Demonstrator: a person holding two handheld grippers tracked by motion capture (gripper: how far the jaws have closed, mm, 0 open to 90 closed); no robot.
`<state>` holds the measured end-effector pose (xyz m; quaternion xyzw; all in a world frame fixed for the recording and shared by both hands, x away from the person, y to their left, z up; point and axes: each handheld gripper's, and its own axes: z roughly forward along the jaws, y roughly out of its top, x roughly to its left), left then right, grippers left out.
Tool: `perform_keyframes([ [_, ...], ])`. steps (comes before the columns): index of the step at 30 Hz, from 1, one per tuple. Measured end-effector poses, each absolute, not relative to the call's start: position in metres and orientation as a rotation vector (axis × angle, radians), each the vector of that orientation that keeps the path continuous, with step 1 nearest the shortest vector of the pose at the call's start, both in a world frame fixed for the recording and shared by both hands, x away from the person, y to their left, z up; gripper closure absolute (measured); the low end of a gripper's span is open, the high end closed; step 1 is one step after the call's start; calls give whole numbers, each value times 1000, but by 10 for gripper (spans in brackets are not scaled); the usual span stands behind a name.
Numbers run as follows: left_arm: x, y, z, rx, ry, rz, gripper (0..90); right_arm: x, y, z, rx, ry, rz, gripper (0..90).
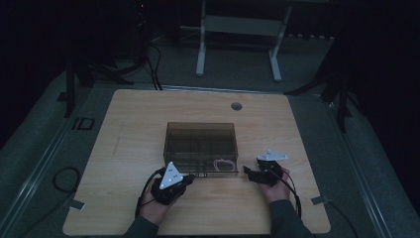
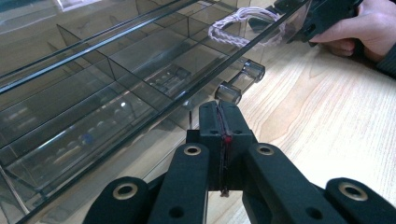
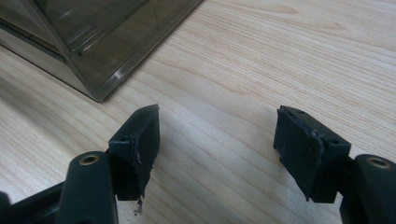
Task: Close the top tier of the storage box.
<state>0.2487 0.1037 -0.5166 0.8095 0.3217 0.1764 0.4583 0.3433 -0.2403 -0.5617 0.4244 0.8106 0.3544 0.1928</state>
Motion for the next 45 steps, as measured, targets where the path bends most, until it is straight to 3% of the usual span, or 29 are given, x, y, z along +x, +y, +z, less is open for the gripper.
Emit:
perform_keyframes([
  [45,270,101,-516,1995,835,455,896,343,-240,-562,1191,2275,993,313],
])
